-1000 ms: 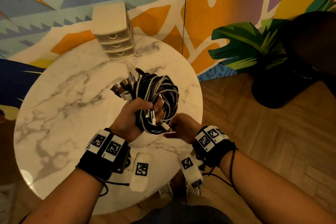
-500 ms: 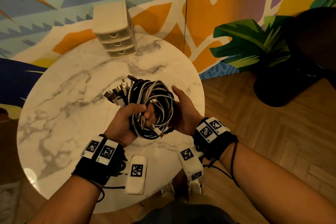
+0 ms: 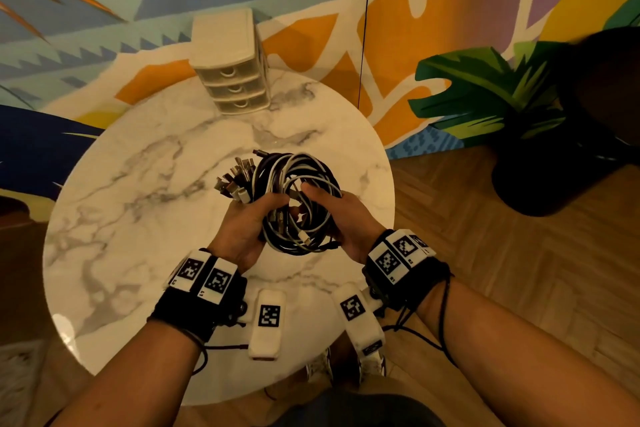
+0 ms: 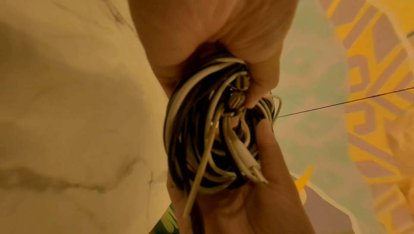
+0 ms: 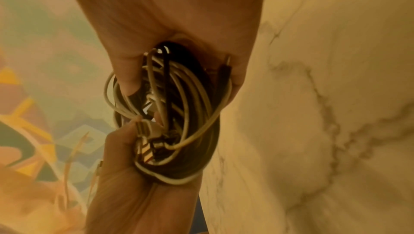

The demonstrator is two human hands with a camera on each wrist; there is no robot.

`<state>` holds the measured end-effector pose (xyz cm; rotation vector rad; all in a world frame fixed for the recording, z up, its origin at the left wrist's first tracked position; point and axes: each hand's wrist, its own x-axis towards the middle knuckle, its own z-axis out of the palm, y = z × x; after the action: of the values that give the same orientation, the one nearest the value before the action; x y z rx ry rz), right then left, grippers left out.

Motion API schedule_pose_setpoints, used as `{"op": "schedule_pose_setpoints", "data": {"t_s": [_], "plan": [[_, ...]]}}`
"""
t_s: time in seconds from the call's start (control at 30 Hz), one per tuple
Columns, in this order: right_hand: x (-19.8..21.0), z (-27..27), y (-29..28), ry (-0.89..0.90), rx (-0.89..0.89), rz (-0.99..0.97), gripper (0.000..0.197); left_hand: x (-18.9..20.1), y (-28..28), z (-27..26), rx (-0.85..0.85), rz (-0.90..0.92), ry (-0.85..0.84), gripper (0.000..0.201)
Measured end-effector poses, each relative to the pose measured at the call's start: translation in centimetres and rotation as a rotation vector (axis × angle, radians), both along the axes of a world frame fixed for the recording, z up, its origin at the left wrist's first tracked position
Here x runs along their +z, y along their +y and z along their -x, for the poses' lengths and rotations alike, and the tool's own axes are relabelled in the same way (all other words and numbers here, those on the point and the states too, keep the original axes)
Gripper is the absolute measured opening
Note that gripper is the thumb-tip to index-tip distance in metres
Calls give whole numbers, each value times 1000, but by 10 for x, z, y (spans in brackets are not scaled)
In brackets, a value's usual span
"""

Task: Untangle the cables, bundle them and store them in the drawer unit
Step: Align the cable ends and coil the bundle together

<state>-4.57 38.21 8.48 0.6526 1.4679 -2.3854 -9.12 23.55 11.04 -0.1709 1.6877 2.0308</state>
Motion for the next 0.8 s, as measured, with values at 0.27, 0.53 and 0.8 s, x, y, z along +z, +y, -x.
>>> {"op": "schedule_pose_setpoints", "data": {"t_s": [0.27, 0.53, 0.8], "plan": [[-6, 1, 10, 40, 25, -153, 40, -9, 18, -18, 172, 22, -69, 25], [-7, 3, 11, 79, -26, -242, 48, -13, 48, -31, 534, 114, -26, 16], [-18, 22, 1, 59, -12, -422, 54, -19, 39, -25, 489, 218, -1, 23]]}}
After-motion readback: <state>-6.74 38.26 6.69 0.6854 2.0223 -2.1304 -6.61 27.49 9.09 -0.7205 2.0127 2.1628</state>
